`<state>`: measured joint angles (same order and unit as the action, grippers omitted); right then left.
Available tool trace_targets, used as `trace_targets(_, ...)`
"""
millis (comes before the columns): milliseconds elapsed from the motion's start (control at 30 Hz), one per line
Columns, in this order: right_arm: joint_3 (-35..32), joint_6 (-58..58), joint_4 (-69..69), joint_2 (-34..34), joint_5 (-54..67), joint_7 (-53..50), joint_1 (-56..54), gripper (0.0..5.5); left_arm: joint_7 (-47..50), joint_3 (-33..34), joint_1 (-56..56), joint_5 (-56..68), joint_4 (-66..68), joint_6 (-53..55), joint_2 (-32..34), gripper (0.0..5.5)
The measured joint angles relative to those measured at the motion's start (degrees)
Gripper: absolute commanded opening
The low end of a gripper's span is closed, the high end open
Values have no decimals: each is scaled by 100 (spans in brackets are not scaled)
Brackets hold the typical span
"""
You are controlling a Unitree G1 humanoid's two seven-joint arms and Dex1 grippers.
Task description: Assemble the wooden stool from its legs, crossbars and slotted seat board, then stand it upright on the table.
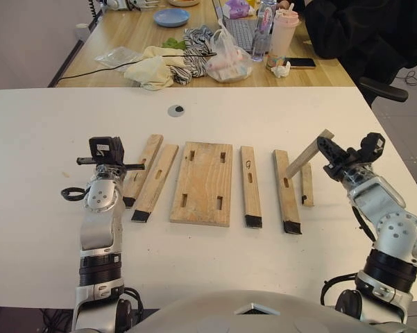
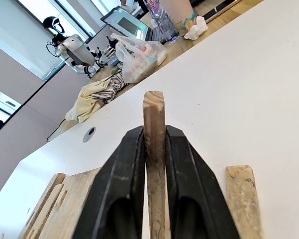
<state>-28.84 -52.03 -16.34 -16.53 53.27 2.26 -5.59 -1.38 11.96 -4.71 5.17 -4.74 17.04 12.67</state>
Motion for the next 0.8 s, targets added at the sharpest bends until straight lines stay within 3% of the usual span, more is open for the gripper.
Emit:
trace_targets(433, 766, 1110, 379, 53, -950, 424, 156, 38, -37, -55, -290, -19, 626, -379, 3, 12)
trace_targets(800, 1828, 4226, 22, 1026, -2939, 318, 1444, 38, -307, -54, -461, -16, 710, -396, 270, 12)
